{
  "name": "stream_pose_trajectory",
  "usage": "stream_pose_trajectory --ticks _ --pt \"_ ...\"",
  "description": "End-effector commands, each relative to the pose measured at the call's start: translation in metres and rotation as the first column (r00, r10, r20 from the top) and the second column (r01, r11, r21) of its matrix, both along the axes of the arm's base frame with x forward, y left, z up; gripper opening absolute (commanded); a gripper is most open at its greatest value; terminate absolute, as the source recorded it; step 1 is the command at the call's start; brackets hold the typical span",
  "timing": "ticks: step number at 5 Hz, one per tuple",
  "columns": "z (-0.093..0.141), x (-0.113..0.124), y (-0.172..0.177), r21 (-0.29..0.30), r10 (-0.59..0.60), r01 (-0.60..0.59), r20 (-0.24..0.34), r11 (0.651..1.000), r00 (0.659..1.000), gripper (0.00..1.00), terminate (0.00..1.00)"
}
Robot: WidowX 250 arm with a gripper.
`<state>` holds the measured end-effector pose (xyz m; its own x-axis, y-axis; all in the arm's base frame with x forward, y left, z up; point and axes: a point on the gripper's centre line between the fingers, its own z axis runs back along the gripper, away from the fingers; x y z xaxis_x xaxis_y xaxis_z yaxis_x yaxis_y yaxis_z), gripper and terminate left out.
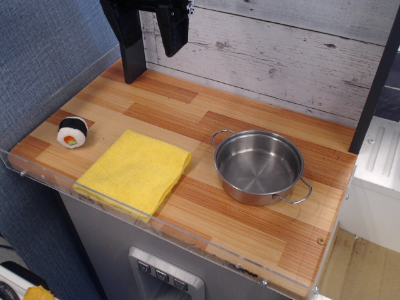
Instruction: Put the pot on the cloth.
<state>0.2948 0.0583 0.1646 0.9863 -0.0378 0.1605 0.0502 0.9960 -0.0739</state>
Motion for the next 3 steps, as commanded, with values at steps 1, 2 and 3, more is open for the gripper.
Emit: stream_pose_trajectory --ticks 1,2,3 --pt "0.000 0.000 0.000 0.000 0.000 0.000 0.000 1.000 1.000 1.00 0.00" --pt "-0.003 -0.008 -0.042 -0.008 -0.061 0.061 0.005 0.998 0.998 1.00 0.00" --pt "-0.007 -0.021 -0.075 -0.005 -0.102 0.102 0.008 0.995 0.995 1.00 0.00"
